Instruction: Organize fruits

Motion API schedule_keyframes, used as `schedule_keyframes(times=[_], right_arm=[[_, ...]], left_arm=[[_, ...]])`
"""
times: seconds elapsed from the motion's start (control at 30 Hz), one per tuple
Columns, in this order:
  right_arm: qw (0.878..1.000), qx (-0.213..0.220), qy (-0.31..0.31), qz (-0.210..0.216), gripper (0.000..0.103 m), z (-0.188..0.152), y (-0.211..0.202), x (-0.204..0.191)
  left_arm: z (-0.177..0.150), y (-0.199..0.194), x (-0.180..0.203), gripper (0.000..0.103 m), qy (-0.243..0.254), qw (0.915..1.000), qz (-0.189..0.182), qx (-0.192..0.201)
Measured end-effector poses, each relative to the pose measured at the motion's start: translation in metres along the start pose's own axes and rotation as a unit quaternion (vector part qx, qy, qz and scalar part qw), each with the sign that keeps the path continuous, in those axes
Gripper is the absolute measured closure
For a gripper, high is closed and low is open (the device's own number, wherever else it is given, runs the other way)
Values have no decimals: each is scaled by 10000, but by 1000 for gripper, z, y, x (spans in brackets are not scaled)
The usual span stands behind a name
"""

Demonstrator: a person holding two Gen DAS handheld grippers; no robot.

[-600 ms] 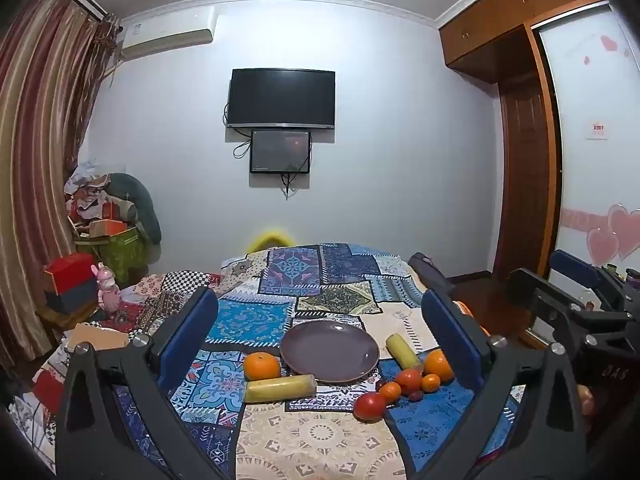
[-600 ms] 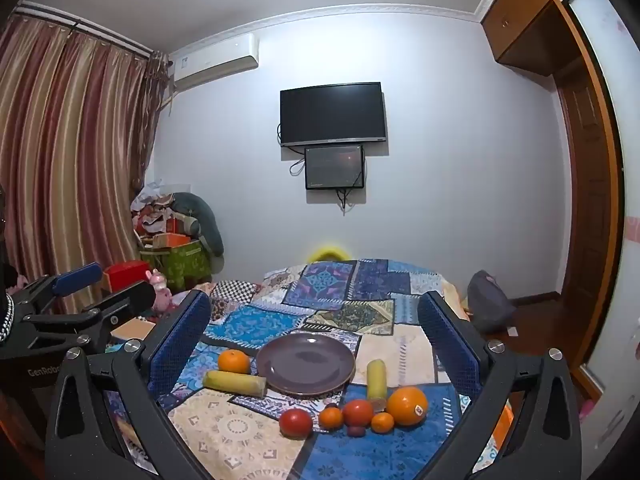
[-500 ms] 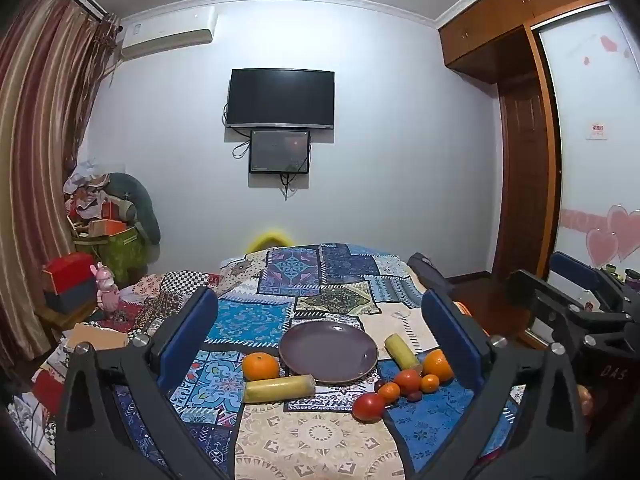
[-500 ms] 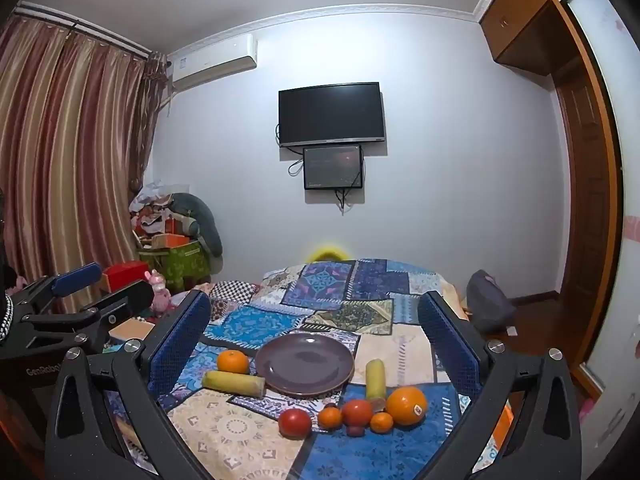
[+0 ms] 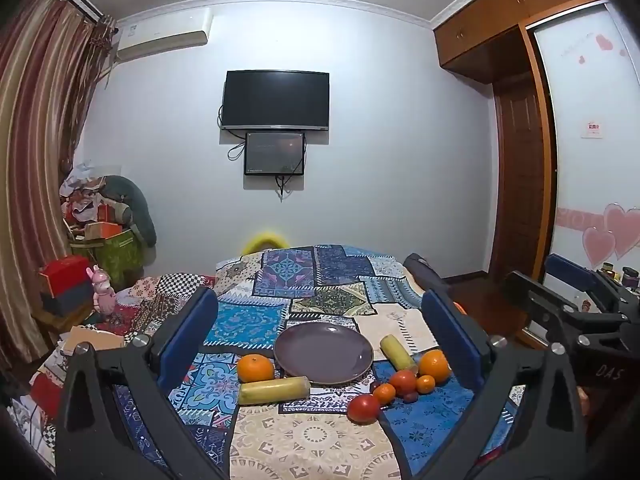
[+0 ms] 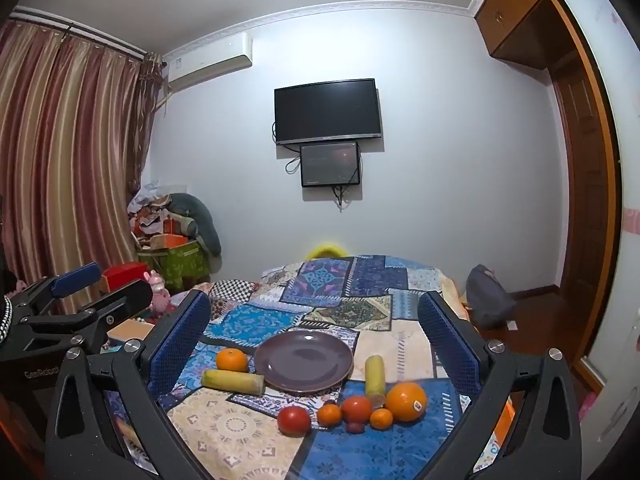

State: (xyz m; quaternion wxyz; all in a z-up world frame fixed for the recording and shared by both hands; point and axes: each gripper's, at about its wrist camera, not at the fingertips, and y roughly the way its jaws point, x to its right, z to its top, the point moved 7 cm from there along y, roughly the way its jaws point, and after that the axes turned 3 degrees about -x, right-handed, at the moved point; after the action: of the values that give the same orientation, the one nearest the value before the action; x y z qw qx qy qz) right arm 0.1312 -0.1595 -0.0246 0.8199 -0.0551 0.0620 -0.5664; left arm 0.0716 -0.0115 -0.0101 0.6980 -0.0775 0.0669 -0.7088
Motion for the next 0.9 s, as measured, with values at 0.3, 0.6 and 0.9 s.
schedule_keyframes(times=[0.3,0.6,0.9], right_arm=[[10000,8,22,-28,0,-1,-2,0],[10000,19,15,-47,0,1,-4,-1],[10000,25,23,-44,0,-1,-4,-3]], left_arm=[[0,-2,-1,0,18,10000,16,34],[1,-2,-2,0,7,10000,28,61],[0,-2,0,0,35,9999,91,103]])
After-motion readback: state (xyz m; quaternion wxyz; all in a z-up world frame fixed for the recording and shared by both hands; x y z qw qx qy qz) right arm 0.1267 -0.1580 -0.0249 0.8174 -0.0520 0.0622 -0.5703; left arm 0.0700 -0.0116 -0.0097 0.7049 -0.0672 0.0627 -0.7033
